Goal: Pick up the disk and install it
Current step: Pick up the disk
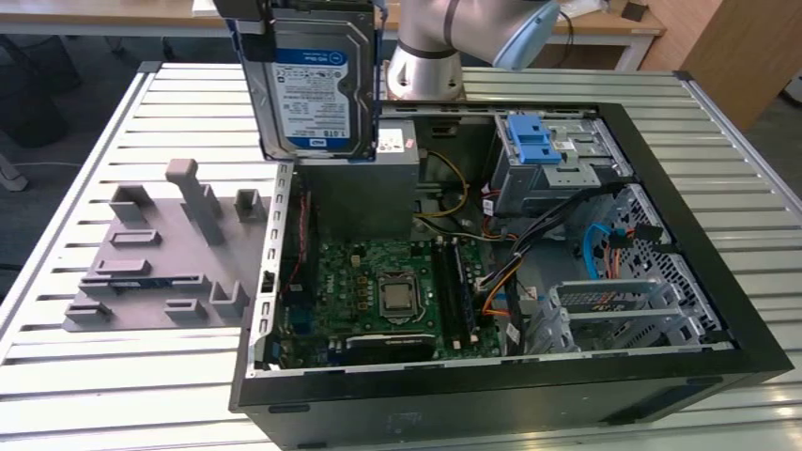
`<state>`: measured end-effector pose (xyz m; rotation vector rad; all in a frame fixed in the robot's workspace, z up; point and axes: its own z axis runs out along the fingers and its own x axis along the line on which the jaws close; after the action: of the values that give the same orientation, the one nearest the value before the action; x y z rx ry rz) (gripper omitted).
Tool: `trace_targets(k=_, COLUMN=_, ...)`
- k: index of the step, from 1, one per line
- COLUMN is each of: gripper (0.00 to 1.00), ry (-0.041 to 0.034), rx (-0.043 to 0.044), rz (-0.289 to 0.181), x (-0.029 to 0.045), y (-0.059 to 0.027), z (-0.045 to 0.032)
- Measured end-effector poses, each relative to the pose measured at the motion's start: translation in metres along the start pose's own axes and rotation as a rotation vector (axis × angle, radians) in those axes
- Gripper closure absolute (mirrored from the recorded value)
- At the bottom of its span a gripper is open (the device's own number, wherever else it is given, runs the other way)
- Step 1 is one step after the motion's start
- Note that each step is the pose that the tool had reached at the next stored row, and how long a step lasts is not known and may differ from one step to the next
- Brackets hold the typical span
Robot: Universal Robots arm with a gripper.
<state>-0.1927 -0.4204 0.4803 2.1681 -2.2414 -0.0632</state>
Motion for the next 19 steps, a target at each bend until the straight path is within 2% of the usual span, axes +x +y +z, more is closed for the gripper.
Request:
trace_targets(k=5, gripper=0.64, ry=0.0001, rx=0.0016, rz=-0.002, x=0.0025, y=-0.0039, z=0.0005)
trace_targets(k=10, gripper=0.64, ry=0.0010, rx=0.0059, rz=-0.029, x=0.0035, y=-0.0047, z=0.0009)
trace_targets(k=19, gripper=0.64, ry=0.0009, rx=0.0061, rz=-0.034, x=0.0112, y=-0.0103, z=0.0020)
